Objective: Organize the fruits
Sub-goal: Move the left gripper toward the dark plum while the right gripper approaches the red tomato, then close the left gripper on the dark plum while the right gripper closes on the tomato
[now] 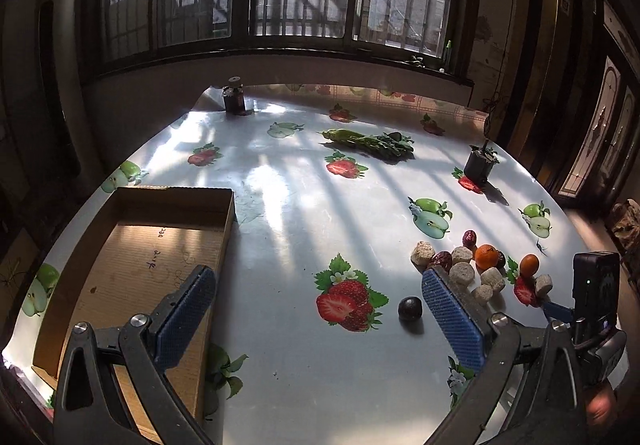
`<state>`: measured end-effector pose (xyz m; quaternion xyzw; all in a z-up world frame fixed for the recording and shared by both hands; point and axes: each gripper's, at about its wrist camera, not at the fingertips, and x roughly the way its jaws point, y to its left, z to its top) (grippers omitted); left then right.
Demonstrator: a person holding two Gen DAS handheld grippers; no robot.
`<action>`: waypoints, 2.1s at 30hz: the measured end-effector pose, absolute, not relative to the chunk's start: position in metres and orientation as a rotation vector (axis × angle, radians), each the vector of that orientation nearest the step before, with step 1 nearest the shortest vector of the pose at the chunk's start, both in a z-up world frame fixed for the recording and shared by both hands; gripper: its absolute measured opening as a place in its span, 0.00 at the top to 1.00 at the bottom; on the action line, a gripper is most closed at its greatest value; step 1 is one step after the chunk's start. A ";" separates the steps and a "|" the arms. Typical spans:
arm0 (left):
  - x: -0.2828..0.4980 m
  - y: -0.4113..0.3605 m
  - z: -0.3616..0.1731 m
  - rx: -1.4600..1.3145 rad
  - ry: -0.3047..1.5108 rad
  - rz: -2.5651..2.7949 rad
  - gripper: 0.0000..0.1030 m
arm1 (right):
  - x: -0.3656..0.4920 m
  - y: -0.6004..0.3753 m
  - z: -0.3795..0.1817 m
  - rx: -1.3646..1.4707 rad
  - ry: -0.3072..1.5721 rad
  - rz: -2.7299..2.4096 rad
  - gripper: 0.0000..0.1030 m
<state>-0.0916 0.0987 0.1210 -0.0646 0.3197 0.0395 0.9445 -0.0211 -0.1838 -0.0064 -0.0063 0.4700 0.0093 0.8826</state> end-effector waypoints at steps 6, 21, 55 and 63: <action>-0.110 0.143 0.138 -0.179 0.581 0.133 0.00 | -0.049 -0.196 0.043 0.039 0.818 0.039 0.02; -0.073 0.084 0.080 -0.183 0.861 -0.198 0.23 | -0.094 -0.230 0.057 0.198 0.831 0.097 0.33; -0.010 0.027 0.021 -0.049 0.984 -0.337 0.42 | -0.105 -0.212 0.048 0.130 0.854 0.272 0.52; -0.010 0.024 0.011 -0.042 0.966 -0.376 0.61 | -0.092 -0.176 0.034 0.002 0.893 0.320 0.52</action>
